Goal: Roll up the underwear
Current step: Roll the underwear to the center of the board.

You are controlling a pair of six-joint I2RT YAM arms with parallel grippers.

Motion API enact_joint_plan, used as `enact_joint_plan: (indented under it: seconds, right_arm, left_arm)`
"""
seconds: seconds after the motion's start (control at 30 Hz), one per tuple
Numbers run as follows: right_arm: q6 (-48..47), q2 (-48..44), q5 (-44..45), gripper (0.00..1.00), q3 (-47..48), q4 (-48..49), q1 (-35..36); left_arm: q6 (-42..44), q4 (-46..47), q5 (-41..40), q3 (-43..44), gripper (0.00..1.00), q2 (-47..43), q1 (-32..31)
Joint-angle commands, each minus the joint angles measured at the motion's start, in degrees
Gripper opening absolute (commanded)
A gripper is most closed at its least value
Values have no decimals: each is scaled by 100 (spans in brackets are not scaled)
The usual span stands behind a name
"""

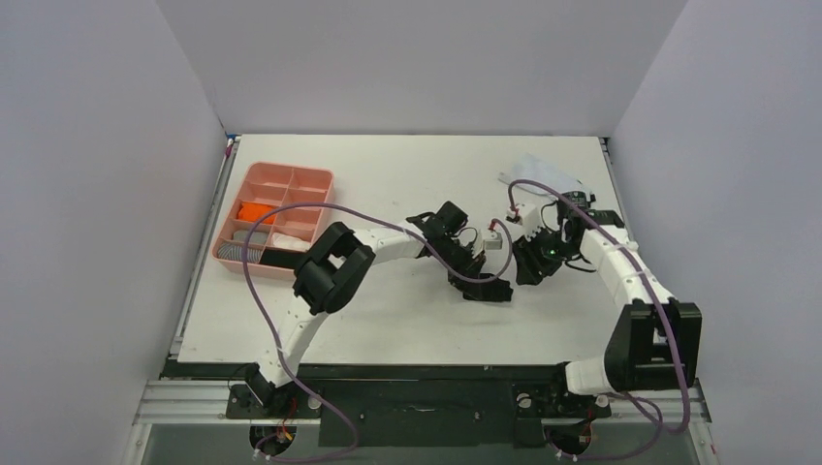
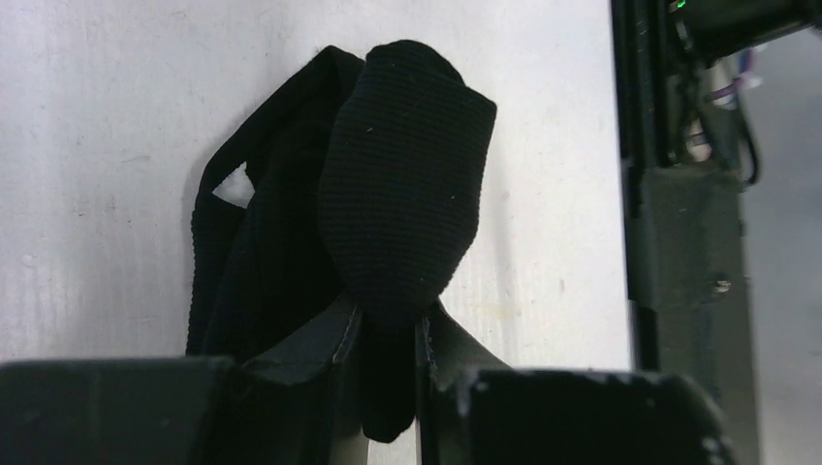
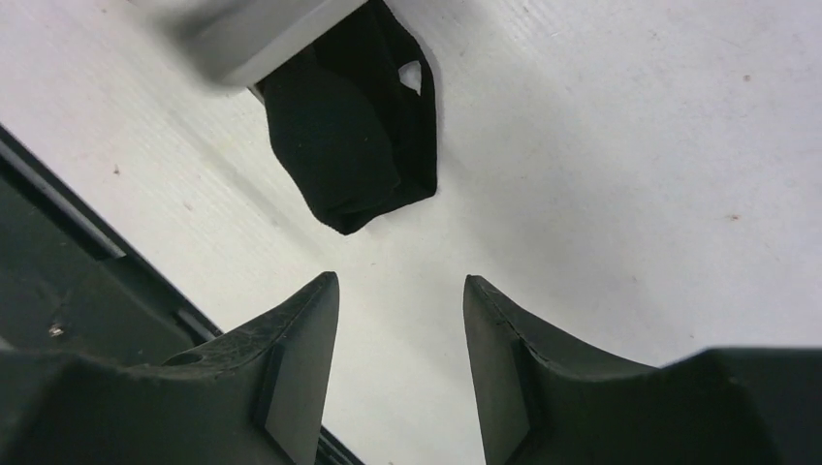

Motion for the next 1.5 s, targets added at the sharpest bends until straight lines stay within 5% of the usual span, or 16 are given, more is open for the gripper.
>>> enact_joint_plan:
  seconds: [0.0,0.17,0.63,1.03,1.47]
  right_arm:
    - [372,-933,600,47,-610,1214,467]
    - [618,-1681,1757,50,-1281,1797,1418]
    - [641,-1821,3789,61,-1846,2212,3536]
    - [550,-1415,4334,66,-1861,2149,4418]
    - [164,-568,4536,66,-1824,2394,4561]
  left_arm:
    - [-227,-1898,-85,351,0,1205,96]
    - [-357,-2424,51,923,0,1673,165]
    - [-528,-2506,-91,1170,0,1825,200]
    - [-589,-2532,-133,1264,0,1920,239]
    - [-532,-2633,-93,1346,0,1985,256]
